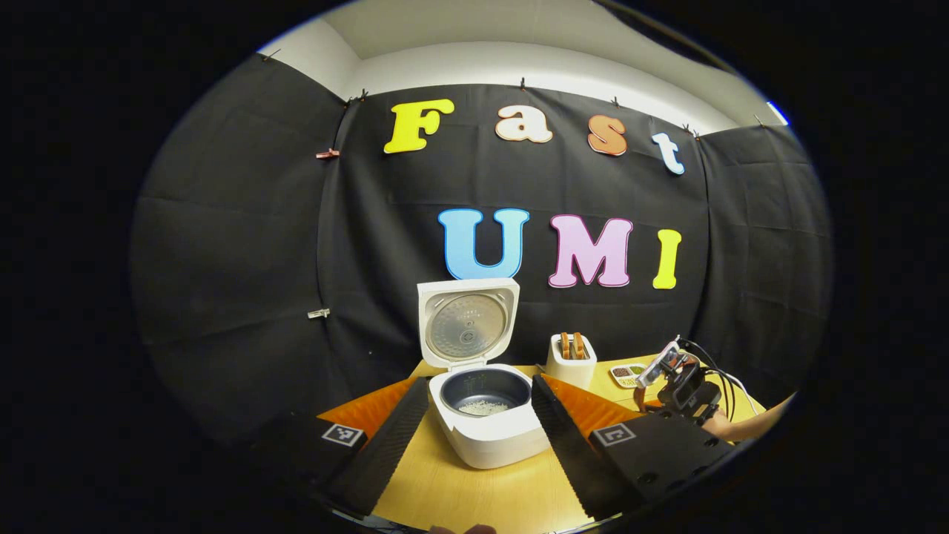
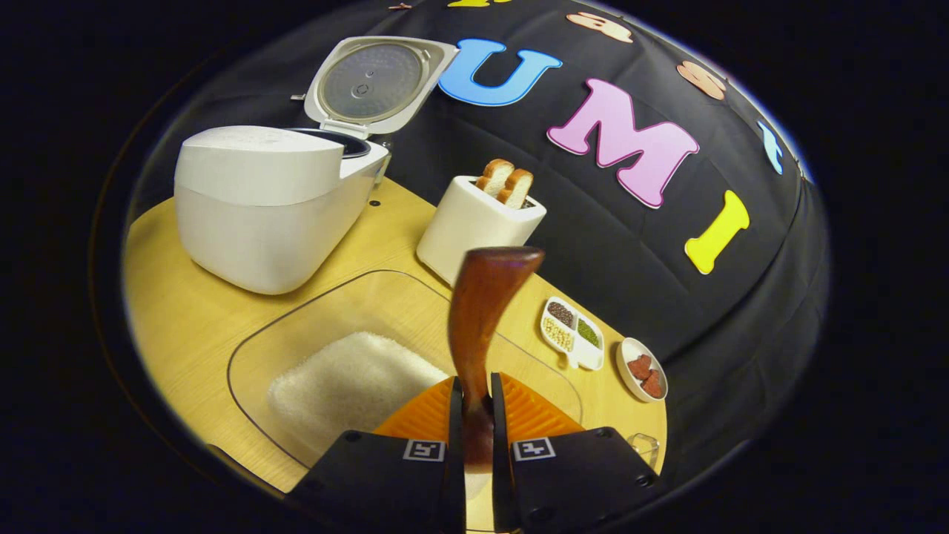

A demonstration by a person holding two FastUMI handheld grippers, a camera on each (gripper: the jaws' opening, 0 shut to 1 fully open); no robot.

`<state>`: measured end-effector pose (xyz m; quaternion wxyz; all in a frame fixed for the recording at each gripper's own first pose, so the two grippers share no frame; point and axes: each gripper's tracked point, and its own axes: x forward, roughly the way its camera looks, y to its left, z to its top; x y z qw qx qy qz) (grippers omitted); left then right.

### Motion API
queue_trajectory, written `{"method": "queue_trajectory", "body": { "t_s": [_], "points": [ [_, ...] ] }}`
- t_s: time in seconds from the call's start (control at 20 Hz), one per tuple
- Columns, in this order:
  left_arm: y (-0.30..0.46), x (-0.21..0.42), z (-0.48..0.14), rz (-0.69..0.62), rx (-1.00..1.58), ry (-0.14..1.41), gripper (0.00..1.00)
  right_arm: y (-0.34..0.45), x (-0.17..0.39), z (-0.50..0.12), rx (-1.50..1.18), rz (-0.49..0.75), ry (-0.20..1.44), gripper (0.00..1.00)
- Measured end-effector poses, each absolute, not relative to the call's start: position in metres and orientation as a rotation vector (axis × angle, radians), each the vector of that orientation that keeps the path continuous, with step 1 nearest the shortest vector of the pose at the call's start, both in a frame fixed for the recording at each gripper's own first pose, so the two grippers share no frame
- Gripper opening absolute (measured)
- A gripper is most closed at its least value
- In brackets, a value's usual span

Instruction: Close the left gripper, press the button to open the rice cooker; take a wooden spoon from the chopstick holder with the right hand, scoop a spoonful of rice and pour it into the rice cooker, then put the wooden spoon back into the chopstick holder.

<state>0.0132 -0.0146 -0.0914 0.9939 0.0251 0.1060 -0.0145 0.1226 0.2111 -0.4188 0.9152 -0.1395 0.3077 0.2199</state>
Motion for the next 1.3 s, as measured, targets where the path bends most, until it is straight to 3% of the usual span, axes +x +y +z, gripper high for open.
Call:
{"method": "queue_trajectory", "body": {
  "t_s": [0.25, 0.6, 0.75, 1.3],
  "points": [
    [-0.003, 0.013, -0.093, -0.027, 0.065, 0.209, 0.96, 0.221, 0.125, -0.404, 0.35, 0.285, 0.763, 0.19],
    [0.02, 0.007, -0.104, 0.008, 0.027, 0.225, 0.96, 0.178, 0.132, -0.41, 0.971, 0.118, 0.779, 0.19],
    [0.032, 0.003, -0.105, 0.035, 0.027, 0.232, 0.96, 0.157, 0.138, -0.396, 1.102, 0.087, 0.739, 0.18],
    [0.041, -0.004, -0.101, 0.061, 0.01, 0.22, 0.96, 0.135, 0.134, -0.344, 1.293, 0.157, 0.632, 0.18]
  ]
}}
